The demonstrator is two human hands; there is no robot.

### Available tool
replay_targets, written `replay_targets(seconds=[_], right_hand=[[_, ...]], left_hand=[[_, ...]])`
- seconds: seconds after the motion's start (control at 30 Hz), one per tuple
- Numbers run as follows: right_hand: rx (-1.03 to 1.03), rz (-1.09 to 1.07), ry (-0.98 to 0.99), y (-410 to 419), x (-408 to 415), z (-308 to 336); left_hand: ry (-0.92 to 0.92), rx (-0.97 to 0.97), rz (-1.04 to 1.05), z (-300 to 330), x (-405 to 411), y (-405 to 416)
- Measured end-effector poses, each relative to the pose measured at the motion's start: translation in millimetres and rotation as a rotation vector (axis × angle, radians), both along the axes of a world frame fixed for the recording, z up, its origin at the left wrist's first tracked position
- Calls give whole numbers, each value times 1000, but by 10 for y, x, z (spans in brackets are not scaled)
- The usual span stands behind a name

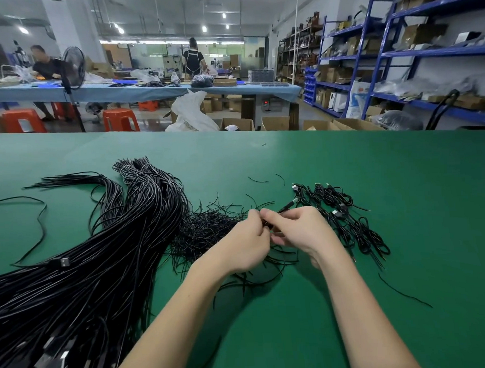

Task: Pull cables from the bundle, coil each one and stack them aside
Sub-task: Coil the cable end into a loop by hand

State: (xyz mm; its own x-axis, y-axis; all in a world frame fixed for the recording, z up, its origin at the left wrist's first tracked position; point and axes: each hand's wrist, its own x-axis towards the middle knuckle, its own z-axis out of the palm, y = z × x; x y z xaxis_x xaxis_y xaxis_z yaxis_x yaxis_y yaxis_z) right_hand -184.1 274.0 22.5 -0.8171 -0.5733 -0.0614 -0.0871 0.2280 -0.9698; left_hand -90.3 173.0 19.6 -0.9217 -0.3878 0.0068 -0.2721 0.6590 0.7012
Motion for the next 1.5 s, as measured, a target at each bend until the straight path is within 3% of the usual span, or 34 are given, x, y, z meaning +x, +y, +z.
replay_targets(seconds=[0.1, 0.23, 0.3, 0.43, 0.63, 0.73, 1.0, 1.13, 1.33, 1.43, 1.5], right_hand=[[-59, 14, -24, -5, 19, -21], [-148, -11, -45, -1, -1, -3], [-186, 6, -46, 4, -16, 11], [-205, 23, -6, 29, -47, 17], [-216, 79, -22, 127, -149, 25], [-234, 172, -42, 152, -142, 17], [-365, 234, -104, 114, -127, -58], [-301, 109, -94, 46, -133, -103], [-89, 66, -32, 17, -116, -98], [261, 120, 404, 93, -175, -196], [466, 227, 524, 74, -101, -248]], left_hand=[[15, 114, 11, 20, 5, -28], [143, 704, 13, 59, 40, -64], [163, 834, -3, 79, 41, -75], [34, 865, -143, 122, 119, -129], [-53, 967, -176, 149, 139, -155], [-137, 1091, -255, 134, 149, -196], [-112, 1391, -295, 103, 139, -181], [-51, 1359, -220, 97, 103, -109], [147, 1023, 38, 22, 26, -156], [261, 1000, 134, 3, 35, -266], [318, 1027, 167, -27, 35, -307]])
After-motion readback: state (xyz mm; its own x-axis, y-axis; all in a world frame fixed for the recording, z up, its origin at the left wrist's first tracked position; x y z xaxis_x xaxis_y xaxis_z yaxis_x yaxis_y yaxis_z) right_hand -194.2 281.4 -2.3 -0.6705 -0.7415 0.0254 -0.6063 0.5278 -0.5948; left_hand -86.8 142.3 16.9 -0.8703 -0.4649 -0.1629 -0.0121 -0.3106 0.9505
